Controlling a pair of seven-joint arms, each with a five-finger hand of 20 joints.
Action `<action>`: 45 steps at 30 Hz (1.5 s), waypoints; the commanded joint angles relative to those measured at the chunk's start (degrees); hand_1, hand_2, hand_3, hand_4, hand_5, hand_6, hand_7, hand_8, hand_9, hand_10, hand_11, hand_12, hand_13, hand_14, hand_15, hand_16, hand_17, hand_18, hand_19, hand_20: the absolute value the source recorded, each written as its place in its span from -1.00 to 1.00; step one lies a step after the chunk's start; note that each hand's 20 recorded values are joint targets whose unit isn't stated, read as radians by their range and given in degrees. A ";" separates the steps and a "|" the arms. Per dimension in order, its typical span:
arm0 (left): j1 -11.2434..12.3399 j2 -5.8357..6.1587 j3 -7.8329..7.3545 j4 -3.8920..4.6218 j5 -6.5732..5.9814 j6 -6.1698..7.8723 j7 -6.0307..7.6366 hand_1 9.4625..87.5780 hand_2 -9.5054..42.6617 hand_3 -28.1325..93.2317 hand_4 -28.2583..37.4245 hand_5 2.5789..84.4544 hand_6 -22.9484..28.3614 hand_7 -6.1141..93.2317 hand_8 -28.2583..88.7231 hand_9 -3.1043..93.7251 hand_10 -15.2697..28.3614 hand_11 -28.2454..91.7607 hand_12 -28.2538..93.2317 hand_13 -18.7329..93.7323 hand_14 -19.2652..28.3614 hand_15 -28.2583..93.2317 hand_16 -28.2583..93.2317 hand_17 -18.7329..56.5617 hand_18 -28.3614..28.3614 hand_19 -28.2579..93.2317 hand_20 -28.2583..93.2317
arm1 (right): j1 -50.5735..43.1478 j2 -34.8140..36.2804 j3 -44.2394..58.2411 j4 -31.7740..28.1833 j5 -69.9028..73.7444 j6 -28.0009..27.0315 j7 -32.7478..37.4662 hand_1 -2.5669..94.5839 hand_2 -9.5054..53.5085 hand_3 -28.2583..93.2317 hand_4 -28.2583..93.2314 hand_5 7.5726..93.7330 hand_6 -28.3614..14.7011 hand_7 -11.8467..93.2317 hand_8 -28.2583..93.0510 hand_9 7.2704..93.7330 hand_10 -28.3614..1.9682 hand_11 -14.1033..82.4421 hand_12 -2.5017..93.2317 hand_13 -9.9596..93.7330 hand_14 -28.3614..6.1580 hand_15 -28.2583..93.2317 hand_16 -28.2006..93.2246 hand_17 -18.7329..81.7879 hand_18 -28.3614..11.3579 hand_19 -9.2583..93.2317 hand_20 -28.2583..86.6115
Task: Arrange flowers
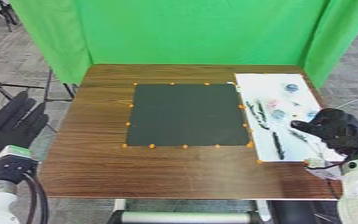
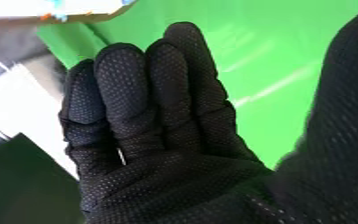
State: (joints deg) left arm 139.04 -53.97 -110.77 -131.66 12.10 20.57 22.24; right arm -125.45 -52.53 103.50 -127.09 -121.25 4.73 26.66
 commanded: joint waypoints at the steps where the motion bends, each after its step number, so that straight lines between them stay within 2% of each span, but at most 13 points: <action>1: 1.28 0.36 0.19 -0.74 -1.75 1.80 1.93 -0.62 -0.16 0.61 -1.00 -0.05 0.20 -0.59 -0.67 -0.27 0.38 -0.12 -0.41 -0.27 0.41 0.09 -0.71 -0.64 0.40 -0.04 -0.41 | 4.62 4.37 -2.90 -0.10 -12.06 -16.87 5.80 -0.47 -1.00 0.42 -1.00 -0.02 0.05 0.39 -0.87 0.11 -0.29 0.52 0.10 0.23 -0.36 0.65 0.03 -0.07 -0.75 0.70 0.23; 4: 1.42 0.30 0.31 -0.75 -1.63 2.29 2.43 -0.62 -0.16 0.62 -1.00 -0.05 0.21 -0.58 -0.67 -0.27 0.38 -0.11 -0.41 -0.27 0.41 0.09 -0.71 -0.64 0.40 -0.04 -0.41 | 7.41 5.19 -6.83 0.47 -13.06 -19.99 7.75 -0.51 -1.00 0.47 -1.00 0.01 0.03 0.30 -0.85 0.12 -0.30 0.49 0.07 0.23 -0.38 0.64 0.03 -0.06 -0.77 0.71 0.22; 5: 1.44 0.35 0.45 -0.77 -2.01 2.52 2.65 -0.62 -0.16 0.62 -1.00 -0.05 0.21 -0.58 -0.67 -0.27 0.38 -0.11 -0.41 -0.27 0.41 0.09 -0.71 -0.64 0.40 -0.03 -0.41 | 8.04 5.29 -7.76 0.77 -13.08 -20.96 8.27 -0.52 -1.00 0.50 -1.00 0.04 0.03 0.25 -0.84 0.13 -0.29 0.47 0.04 0.23 -0.38 0.64 0.03 -0.06 -0.78 0.70 0.22; 10: 2.62 0.12 -0.07 -1.20 -1.95 2.44 2.87 -0.62 -0.16 0.62 -1.00 -0.05 0.21 -0.58 -0.67 -0.26 0.38 -0.11 -0.41 -0.27 0.42 0.10 -0.71 -0.63 0.40 -0.03 -0.41 | 13.09 5.75 -11.77 3.28 -10.83 -28.06 8.56 -0.50 -1.00 0.50 -1.00 0.15 0.08 0.12 -0.78 0.17 -0.29 0.43 -0.04 0.26 -0.40 0.62 0.02 -0.05 -0.82 0.71 0.20; 12: 2.45 -0.14 -0.27 -0.84 -1.16 1.15 2.56 -0.62 -0.15 0.61 -1.00 -0.04 0.21 -0.58 -0.67 -0.26 0.39 -0.11 -0.41 -0.27 0.42 0.10 -0.71 -0.63 0.40 -0.03 -0.41 | 15.53 6.02 -13.20 4.23 -9.65 -33.44 9.61 -0.51 -1.00 0.51 -1.00 0.16 0.08 0.10 -0.77 0.19 -0.28 0.41 -0.06 0.27 -0.40 0.62 0.02 -0.05 -0.82 0.71 0.21; 14: 2.53 -0.03 -0.29 -0.90 -1.26 0.70 2.68 -0.62 -0.13 0.60 -1.00 -0.05 0.21 -0.58 -0.67 -0.26 0.39 -0.11 -0.41 -0.27 0.42 0.11 -0.71 -0.63 0.40 -0.03 -0.41 | 18.15 6.23 -14.82 5.55 -7.18 -37.83 11.33 -0.53 -1.00 0.60 -0.99 0.17 0.08 0.08 -0.76 0.20 -0.28 0.40 -0.06 0.27 -0.41 0.62 0.02 -0.05 -0.83 0.72 0.20; 15: 2.19 -0.21 -0.18 -0.78 -0.87 0.68 2.15 -0.63 -0.12 0.60 -1.00 -0.05 0.21 -0.58 -0.67 -0.26 0.39 -0.11 -0.41 -0.27 0.42 0.11 -0.71 -0.63 0.40 -0.03 -0.41 | 18.48 6.30 -15.14 5.97 -6.93 -38.15 11.40 -0.53 -1.00 0.63 -0.98 0.18 0.08 0.07 -0.76 0.20 -0.28 0.40 -0.06 0.27 -0.41 0.62 0.02 -0.05 -0.82 0.72 0.20; 22: 2.72 -0.45 -0.22 -0.96 -1.03 1.06 2.28 -0.64 -0.11 0.61 -1.00 -0.05 0.20 -0.58 -0.67 -0.27 0.39 -0.11 -0.41 -0.27 0.42 0.10 -0.72 -0.63 0.40 -0.04 -0.41 | 19.79 5.72 -17.09 8.30 -6.13 -39.26 12.28 -0.50 -1.00 0.65 -0.93 0.22 0.08 0.02 -0.74 0.24 -0.27 0.38 -0.08 0.29 -0.42 0.61 0.02 -0.03 -0.85 0.74 0.20; 29: 2.82 -0.97 -0.39 -1.16 -0.68 1.12 1.74 -0.64 -0.12 0.61 -1.00 -0.05 0.20 -0.58 -0.67 -0.26 0.39 -0.12 -0.41 -0.27 0.42 0.10 -0.72 -0.63 0.40 -0.04 -0.41 | 21.94 5.79 -21.23 11.25 -6.30 -43.49 12.71 -0.44 -1.00 0.65 -0.95 0.27 0.11 0.04 -0.73 0.29 -0.24 0.38 -0.09 0.32 -0.38 0.62 0.03 0.00 -0.85 0.77 0.20; 40: 2.24 -1.12 -0.27 -0.95 -0.95 0.88 1.28 -0.63 -0.12 0.61 -1.00 -0.05 0.20 -0.57 -0.67 -0.26 0.38 -0.11 -0.41 -0.27 0.42 0.10 -0.72 -0.63 0.40 -0.04 -0.40 | 26.31 6.07 -31.35 15.82 -7.64 -48.25 11.66 -0.27 -1.00 0.68 -1.00 0.37 0.16 0.23 -0.73 0.42 -0.12 0.46 -0.04 0.44 -0.22 0.64 0.08 0.07 -0.87 0.84 0.22; 42: 2.18 -1.07 -0.25 -0.96 -0.96 0.97 1.27 -0.63 -0.12 0.61 -1.00 -0.05 0.20 -0.57 -0.67 -0.26 0.38 -0.11 -0.41 -0.27 0.42 0.10 -0.72 -0.63 0.40 -0.04 -0.40 | 26.28 5.96 -32.11 16.21 -8.04 -49.27 10.50 -0.18 -1.00 0.64 -1.00 0.33 0.19 0.25 -0.36 0.43 -0.11 0.44 -0.05 0.45 -0.19 0.61 0.09 0.07 -0.86 0.83 0.21; 43: 2.28 -1.10 -0.29 -0.97 -1.02 0.89 1.36 -0.63 -0.12 0.61 -1.00 -0.05 0.20 -0.57 -0.67 -0.26 0.39 -0.11 -0.41 -0.27 0.42 0.11 -0.72 -0.63 0.40 -0.04 -0.40 | 26.38 5.77 -32.31 16.39 -7.95 -49.69 10.49 -0.14 -1.00 0.63 -1.00 0.31 0.21 0.30 -0.25 0.42 -0.09 0.42 -0.06 0.46 -0.16 0.59 0.08 0.06 -0.84 0.82 0.20; 45: 2.18 -1.04 -0.32 -1.00 -1.01 0.96 1.15 -0.63 -0.12 0.61 -1.00 -0.05 0.20 -0.57 -0.67 -0.26 0.38 -0.11 -0.41 -0.27 0.42 0.11 -0.72 -0.63 0.40 -0.04 -0.40 | 25.82 5.40 -32.10 16.50 -5.85 -50.28 11.74 -0.06 -1.00 0.60 -1.00 0.29 0.25 0.37 -0.20 0.42 -0.07 0.41 -0.08 0.46 -0.14 0.57 0.07 0.06 -0.83 0.82 0.19</action>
State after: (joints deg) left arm 140.90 -54.69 -110.87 -132.35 11.01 22.09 24.03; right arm -94.44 -45.30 75.69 -115.27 -130.62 -40.07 39.29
